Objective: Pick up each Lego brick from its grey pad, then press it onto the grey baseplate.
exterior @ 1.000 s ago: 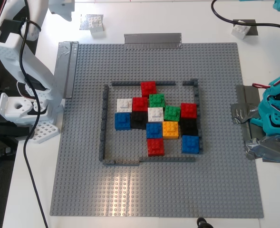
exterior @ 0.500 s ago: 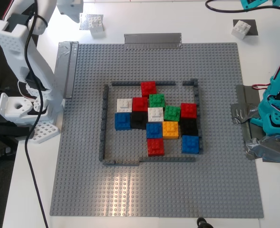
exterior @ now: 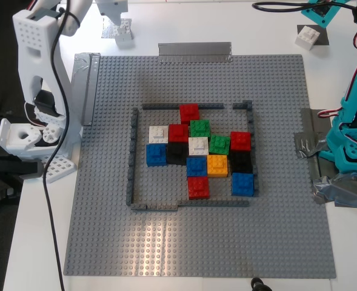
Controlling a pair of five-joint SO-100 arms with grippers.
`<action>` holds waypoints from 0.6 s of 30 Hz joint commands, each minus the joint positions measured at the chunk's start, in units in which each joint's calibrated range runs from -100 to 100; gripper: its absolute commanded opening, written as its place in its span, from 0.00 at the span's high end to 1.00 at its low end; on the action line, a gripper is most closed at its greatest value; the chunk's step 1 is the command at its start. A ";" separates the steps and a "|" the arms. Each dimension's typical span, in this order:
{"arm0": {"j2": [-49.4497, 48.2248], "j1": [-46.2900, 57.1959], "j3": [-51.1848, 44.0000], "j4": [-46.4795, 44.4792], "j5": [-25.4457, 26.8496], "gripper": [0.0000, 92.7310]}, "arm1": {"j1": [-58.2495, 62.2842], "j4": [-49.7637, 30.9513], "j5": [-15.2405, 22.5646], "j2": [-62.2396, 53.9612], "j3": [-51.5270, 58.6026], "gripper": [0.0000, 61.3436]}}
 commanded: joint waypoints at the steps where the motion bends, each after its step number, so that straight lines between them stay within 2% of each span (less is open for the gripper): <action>1: 0.34 -0.50 1.94 0.70 1.66 1.00 | -0.41 0.30 0.04 5.19 -13.63 1.00; 3: 0.43 -0.58 4.55 0.70 1.52 1.00 | -0.56 -2.47 0.29 5.88 -11.82 1.00; 6: 0.25 -1.01 8.71 0.70 1.42 1.00 | -1.28 -9.47 0.19 2.27 -1.26 0.99; 11: 0.25 -1.01 12.68 0.70 1.32 0.98 | -1.65 -5.56 0.09 7.60 -8.30 0.76; 18: 0.25 -1.08 14.13 0.70 0.64 0.90 | -1.72 -5.56 0.68 8.71 -8.66 0.68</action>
